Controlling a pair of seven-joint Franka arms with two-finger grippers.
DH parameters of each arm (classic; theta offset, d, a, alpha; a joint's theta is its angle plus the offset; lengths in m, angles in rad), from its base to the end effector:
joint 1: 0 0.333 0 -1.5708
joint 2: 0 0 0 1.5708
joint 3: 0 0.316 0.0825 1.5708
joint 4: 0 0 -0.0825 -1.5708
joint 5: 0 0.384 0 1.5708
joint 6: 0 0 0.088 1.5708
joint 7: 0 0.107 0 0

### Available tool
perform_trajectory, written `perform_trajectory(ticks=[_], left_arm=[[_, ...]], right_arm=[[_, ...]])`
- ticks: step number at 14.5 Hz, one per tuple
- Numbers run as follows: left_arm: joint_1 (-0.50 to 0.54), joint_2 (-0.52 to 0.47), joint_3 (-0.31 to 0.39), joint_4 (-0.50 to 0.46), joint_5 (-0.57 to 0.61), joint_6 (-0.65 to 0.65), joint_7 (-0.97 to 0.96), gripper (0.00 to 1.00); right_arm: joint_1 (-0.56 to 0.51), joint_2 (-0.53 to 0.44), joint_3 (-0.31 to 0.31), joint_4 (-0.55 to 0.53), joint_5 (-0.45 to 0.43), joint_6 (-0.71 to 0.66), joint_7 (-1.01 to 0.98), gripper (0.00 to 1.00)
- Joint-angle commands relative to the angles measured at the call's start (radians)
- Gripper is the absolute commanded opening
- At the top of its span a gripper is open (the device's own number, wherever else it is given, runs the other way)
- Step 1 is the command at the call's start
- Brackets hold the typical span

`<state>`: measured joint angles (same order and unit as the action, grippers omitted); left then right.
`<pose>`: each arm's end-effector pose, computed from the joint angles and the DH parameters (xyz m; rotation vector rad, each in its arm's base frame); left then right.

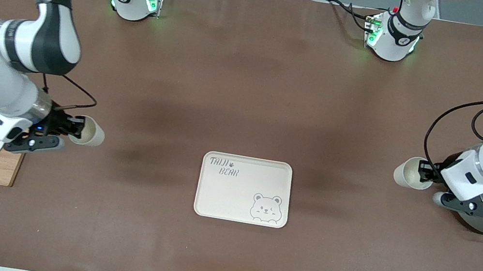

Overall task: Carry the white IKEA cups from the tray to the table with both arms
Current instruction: 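Carry the cup toward the pot with the left gripper while the right gripper carries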

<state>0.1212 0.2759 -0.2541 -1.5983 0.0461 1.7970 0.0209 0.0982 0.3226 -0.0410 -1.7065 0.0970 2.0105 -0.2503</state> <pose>0.6317 -0.0651 0.4700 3.1095 -0.2474 -0.1083 0.6439 0.0449 0.4024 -3.0384 -0.4086 0.0167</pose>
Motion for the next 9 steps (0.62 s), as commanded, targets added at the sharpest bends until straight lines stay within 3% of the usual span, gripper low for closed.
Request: perform_trajectory(ticks=[1, 5, 9], left_arm=[[0.011, -0.102, 0.028, -0.139, -0.058, 0.065, 0.068, 0.00], [0.011, -0.161, 0.039, -0.288, -0.088, 0.192, 0.113, 0.00], [0.011, -0.173, 0.039, -0.402, -0.088, 0.318, 0.134, 0.00]], right_arm=[[-0.061, -0.011, 0.018, -0.027, 0.018, 0.007, -0.124, 0.00], [-0.118, 0.053, 0.018, -0.039, 0.018, 0.060, -0.243, 0.00], [-0.115, 0.062, 0.021, -0.165, 0.021, 0.265, -0.253, 0.00]])
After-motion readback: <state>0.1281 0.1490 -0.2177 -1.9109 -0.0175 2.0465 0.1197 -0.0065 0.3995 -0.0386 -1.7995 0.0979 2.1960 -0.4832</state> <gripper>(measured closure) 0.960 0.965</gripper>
